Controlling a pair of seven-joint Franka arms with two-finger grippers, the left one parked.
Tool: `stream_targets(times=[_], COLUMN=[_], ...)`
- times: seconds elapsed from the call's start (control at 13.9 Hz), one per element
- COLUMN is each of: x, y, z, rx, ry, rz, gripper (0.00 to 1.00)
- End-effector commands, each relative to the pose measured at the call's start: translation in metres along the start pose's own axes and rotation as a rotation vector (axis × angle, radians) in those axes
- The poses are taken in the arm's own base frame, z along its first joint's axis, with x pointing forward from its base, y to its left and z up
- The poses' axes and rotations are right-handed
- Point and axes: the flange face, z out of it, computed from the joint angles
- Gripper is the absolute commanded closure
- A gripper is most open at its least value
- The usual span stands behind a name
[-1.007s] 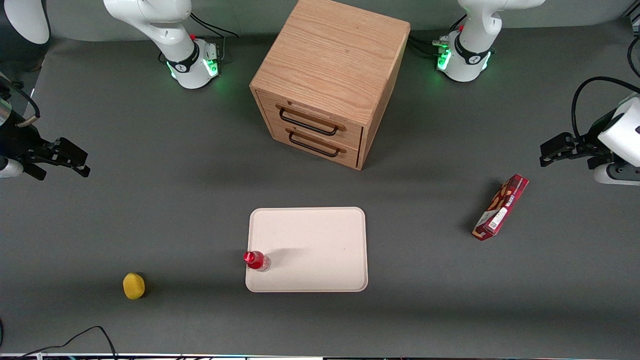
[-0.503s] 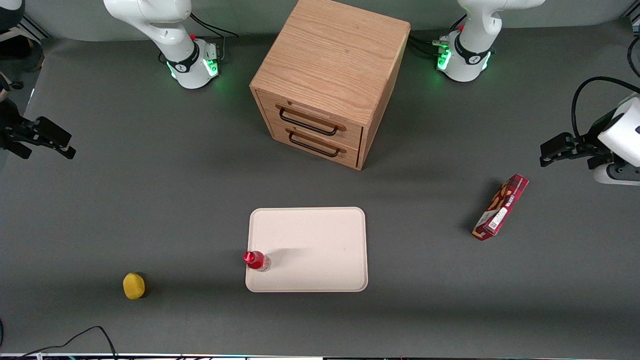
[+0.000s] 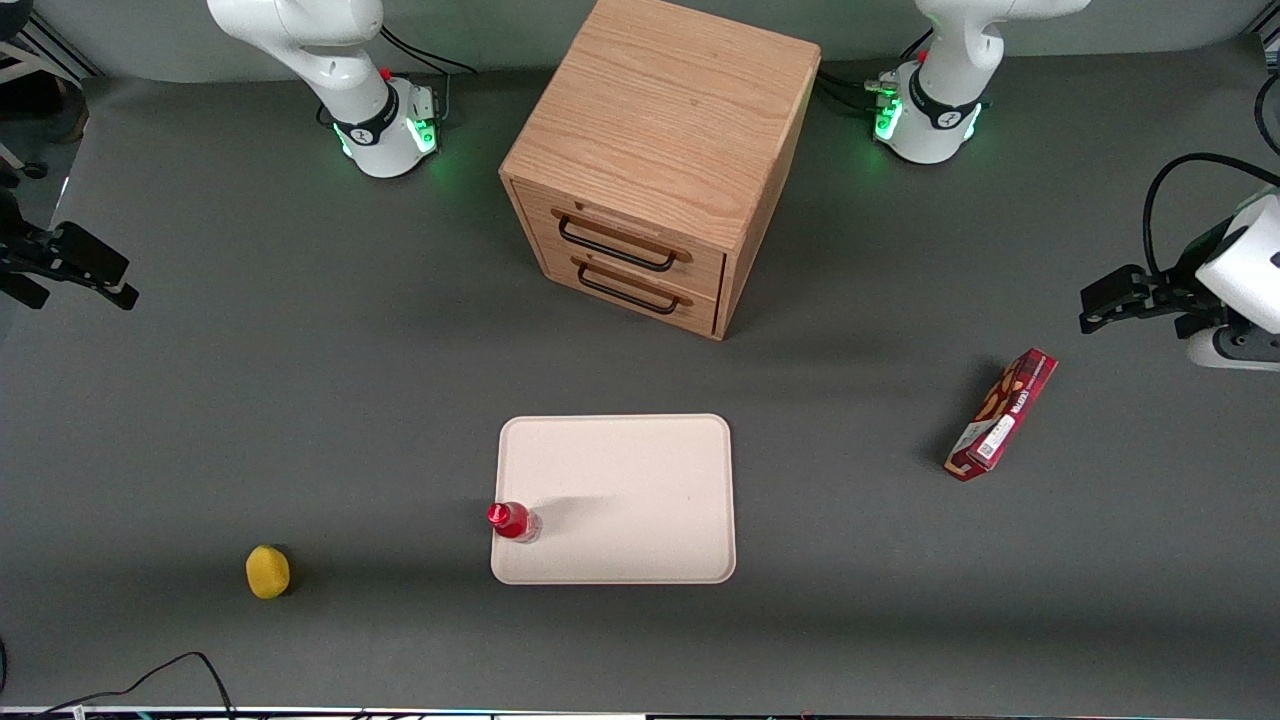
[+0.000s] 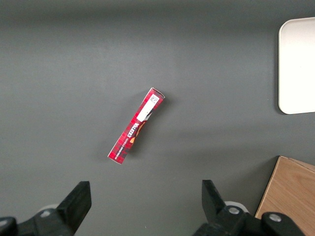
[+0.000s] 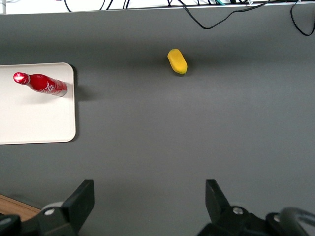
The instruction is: Place coke bottle on tray
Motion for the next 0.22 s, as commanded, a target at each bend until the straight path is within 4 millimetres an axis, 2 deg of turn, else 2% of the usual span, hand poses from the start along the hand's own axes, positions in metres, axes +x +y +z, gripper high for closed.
stream_targets(times=[0.0, 0.14], x=[-0.0051, -0.0067], y=[0.0009, 0.0009], z=[-0.0097, -0.0083], rx=[0.009, 0.009], ry=[0.004, -0.011], rz=[-0.005, -0.008], gripper=[0.00, 0.00])
